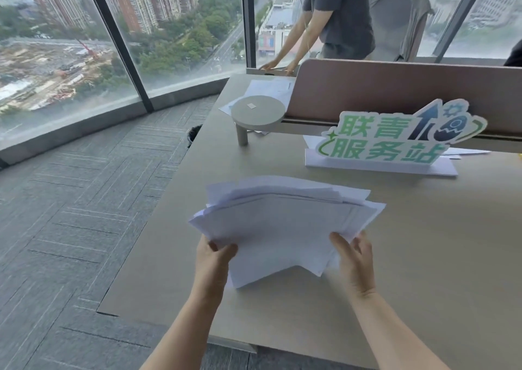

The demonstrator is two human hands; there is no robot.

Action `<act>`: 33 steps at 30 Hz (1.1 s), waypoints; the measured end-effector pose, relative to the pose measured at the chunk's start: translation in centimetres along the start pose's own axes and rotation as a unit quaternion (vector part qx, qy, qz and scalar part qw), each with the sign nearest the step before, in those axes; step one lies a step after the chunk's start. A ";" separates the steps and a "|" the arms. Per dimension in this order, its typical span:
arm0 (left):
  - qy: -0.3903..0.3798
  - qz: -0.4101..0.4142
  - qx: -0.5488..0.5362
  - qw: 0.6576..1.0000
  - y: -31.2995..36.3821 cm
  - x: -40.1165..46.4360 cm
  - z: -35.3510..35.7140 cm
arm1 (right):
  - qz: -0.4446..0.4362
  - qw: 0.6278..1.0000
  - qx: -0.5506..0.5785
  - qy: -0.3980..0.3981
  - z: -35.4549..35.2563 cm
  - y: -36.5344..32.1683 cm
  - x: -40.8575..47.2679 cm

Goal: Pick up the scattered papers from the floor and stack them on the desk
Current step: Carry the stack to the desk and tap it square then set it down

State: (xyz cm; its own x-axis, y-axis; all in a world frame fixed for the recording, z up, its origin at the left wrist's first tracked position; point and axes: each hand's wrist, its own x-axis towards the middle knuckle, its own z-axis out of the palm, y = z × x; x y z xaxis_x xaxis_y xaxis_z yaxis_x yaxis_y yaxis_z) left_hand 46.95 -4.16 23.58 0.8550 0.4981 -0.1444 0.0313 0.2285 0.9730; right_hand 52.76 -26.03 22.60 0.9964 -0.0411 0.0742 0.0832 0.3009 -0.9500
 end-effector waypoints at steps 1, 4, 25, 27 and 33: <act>0.003 -0.008 0.008 1.000 -0.2 -0.1 0.1 | 0.001 1.000 0.005 0.005 -0.1 0.2 -0.1; 0.015 -0.023 0.019 0.999 -0.3 0.0 0.9 | -0.011 1.000 0.022 0.014 0.7 0.4 -0.4; 0.000 -0.038 0.009 0.999 -1.1 0.3 1.5 | 0.050 0.998 -0.005 0.037 1.6 0.4 -1.1; 0.000 -0.045 0.011 0.999 -1.1 0.0 1.7 | 0.064 0.997 -0.010 0.035 1.5 0.5 -1.4; 0.030 -0.046 -0.006 0.998 -0.8 -0.3 2.7 | 0.049 0.995 -0.035 0.076 1.7 0.7 -1.5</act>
State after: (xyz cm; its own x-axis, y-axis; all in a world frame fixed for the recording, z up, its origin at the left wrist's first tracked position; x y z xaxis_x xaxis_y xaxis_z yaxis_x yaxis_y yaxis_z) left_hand 48.08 -6.71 23.32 0.8160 0.5240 -0.2441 0.1016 0.2857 0.9529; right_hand 51.35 -24.11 22.32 0.9851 -0.1606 -0.0617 -0.0208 0.2446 -0.9694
